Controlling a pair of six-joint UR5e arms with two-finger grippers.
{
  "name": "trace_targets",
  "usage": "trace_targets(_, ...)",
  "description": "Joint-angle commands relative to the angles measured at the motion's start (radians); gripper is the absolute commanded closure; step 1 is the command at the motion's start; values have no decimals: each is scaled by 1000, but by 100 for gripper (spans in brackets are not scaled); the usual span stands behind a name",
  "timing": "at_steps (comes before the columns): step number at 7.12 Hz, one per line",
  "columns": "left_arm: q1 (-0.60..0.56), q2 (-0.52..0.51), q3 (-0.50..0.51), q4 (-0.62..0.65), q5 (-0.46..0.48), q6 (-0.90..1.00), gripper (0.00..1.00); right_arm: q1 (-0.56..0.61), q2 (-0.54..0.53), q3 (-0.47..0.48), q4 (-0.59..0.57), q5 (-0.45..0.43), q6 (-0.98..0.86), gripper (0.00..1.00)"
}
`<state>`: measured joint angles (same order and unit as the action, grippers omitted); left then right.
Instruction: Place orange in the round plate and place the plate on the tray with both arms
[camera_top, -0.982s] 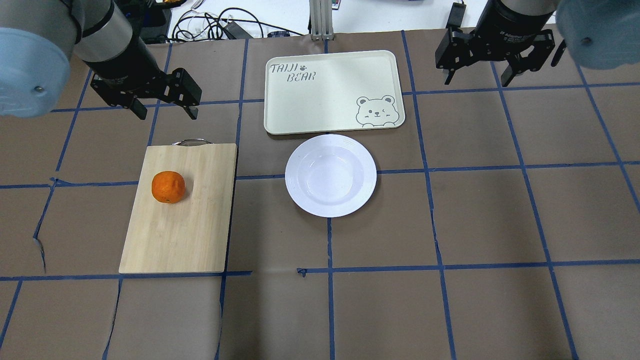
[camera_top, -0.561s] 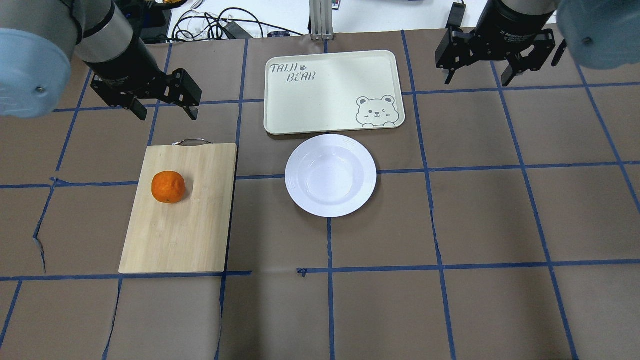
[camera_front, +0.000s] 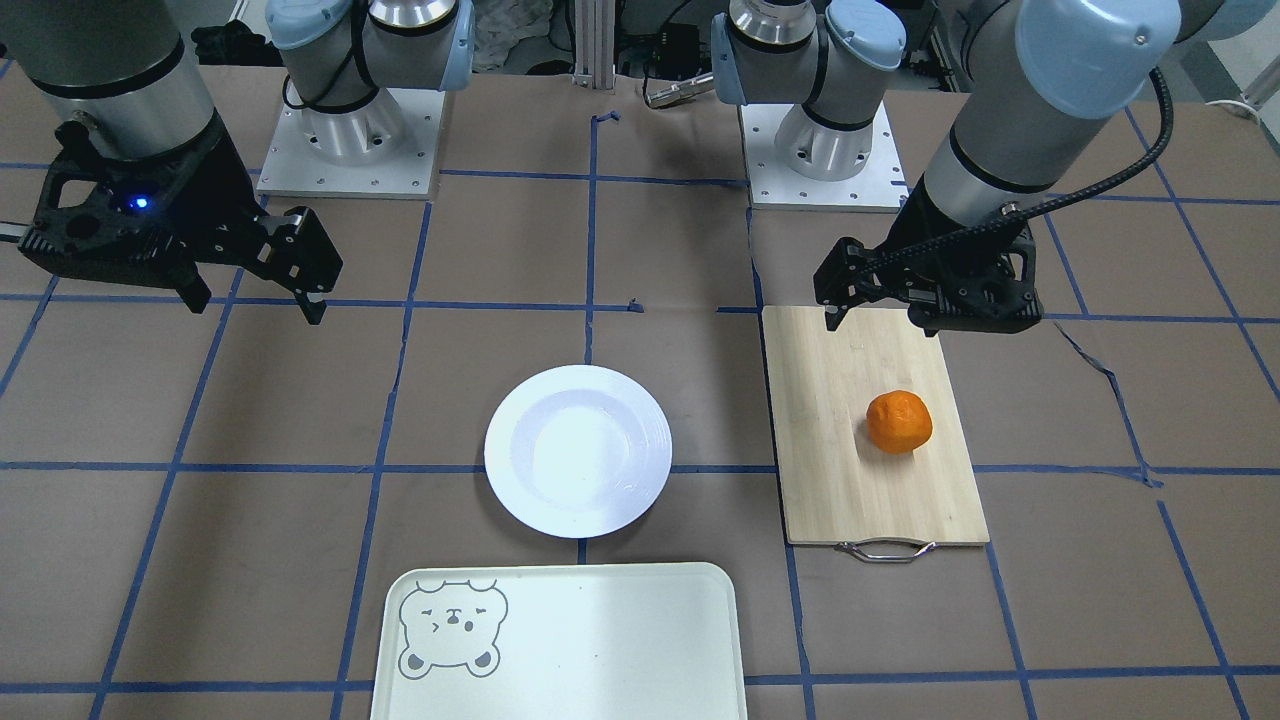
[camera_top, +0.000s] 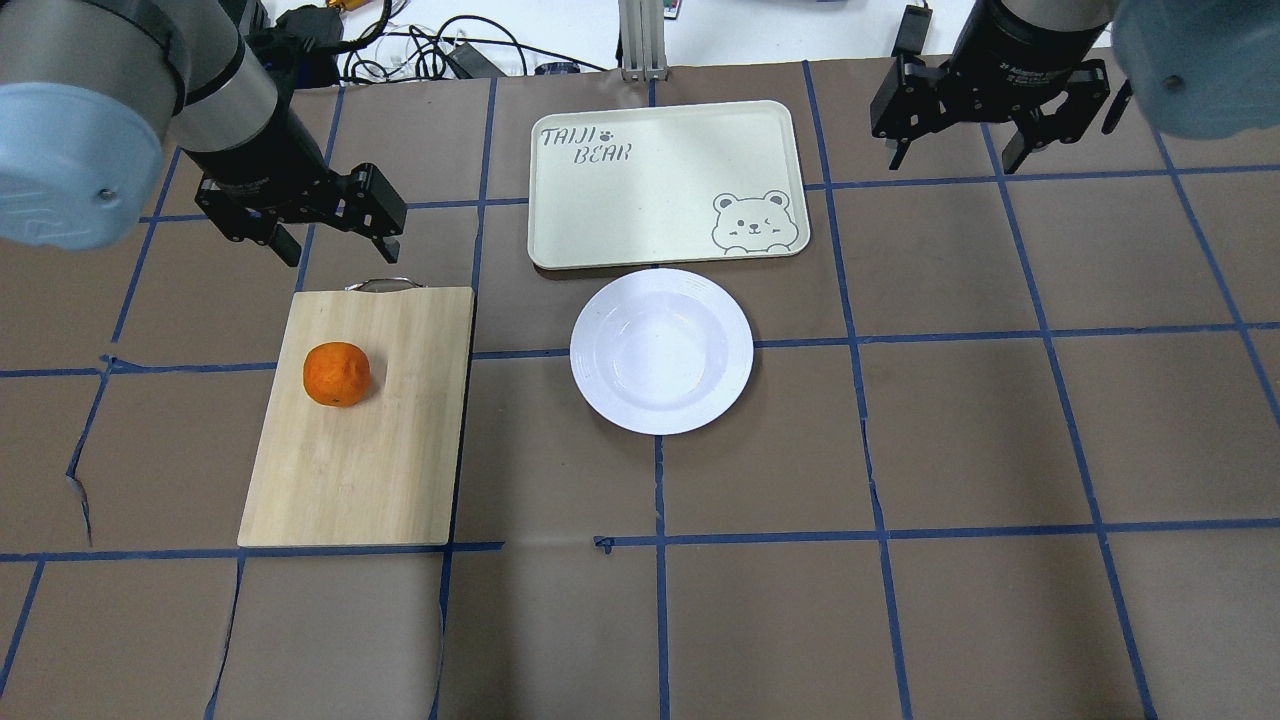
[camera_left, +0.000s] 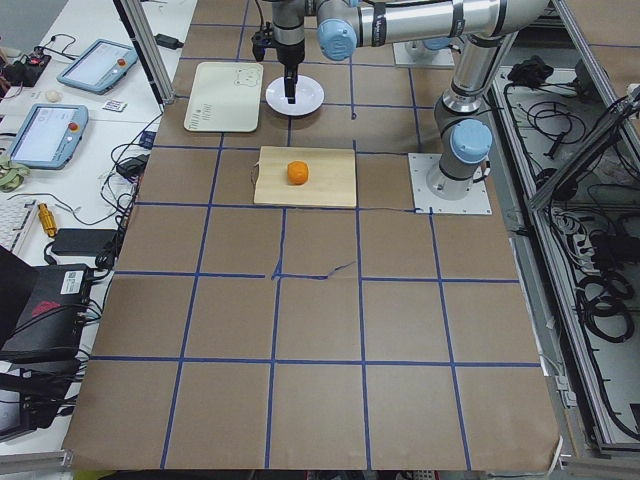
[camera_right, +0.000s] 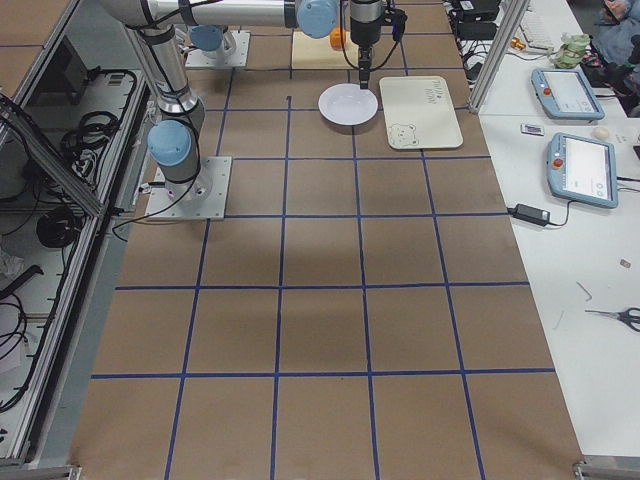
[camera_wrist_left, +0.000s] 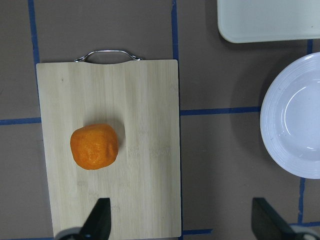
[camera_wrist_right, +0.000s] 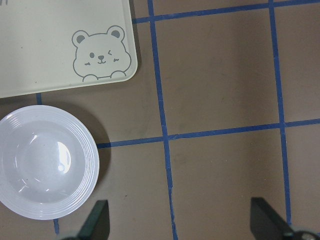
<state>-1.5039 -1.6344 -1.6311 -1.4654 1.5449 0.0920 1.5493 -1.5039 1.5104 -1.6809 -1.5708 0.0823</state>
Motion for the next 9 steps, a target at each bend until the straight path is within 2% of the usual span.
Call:
trace_targets(1, 11, -1, -4, 2, 6, 0, 0, 0, 2, 1, 0, 0, 1, 0)
trace_targets(9, 21, 4, -3, 2, 15, 15, 0, -9, 2, 2, 0, 2, -1, 0)
